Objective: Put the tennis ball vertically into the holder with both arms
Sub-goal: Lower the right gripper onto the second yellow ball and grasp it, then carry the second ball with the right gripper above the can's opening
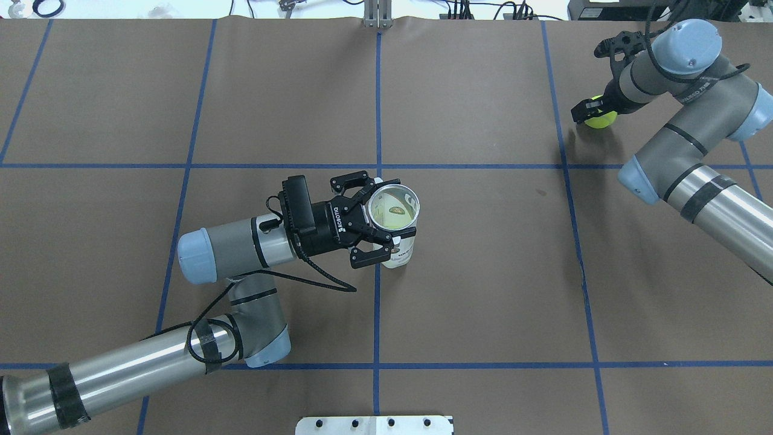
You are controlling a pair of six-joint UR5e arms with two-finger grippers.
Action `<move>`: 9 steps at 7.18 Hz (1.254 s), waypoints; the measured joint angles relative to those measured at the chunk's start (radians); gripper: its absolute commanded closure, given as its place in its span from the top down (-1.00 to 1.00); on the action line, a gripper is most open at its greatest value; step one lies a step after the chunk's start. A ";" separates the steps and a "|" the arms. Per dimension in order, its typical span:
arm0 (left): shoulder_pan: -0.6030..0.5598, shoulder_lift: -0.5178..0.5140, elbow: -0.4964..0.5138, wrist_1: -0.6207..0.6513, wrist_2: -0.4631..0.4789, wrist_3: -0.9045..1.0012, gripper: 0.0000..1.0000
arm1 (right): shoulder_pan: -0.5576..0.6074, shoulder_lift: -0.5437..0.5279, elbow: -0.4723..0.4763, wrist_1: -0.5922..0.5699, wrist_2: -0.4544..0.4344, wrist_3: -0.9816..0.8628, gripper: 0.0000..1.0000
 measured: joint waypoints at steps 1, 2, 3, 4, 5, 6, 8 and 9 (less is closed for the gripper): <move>0.000 0.000 0.001 0.000 0.000 0.000 0.70 | 0.001 0.002 0.007 -0.001 -0.002 0.005 -1.00; 0.000 0.000 0.001 0.000 0.000 -0.001 0.70 | 0.005 0.004 0.030 -0.005 0.006 0.025 -1.00; 0.000 0.000 0.002 0.000 0.000 -0.001 0.70 | 0.007 0.006 0.079 -0.027 0.027 0.068 -1.00; 0.000 0.000 0.002 0.000 0.000 0.000 0.71 | 0.007 0.011 0.163 -0.087 0.056 0.124 -1.00; 0.000 0.000 0.002 0.000 0.000 0.000 0.70 | 0.005 0.019 0.280 -0.191 0.083 0.194 -1.00; 0.000 0.000 0.002 0.000 0.000 0.000 0.70 | -0.003 0.029 0.412 -0.312 0.113 0.276 -1.00; 0.001 0.001 0.004 0.000 0.000 -0.001 0.70 | -0.053 0.055 0.652 -0.512 0.143 0.443 -1.00; 0.001 0.001 0.004 0.000 0.000 0.000 0.70 | -0.087 0.108 0.709 -0.580 0.143 0.535 -1.00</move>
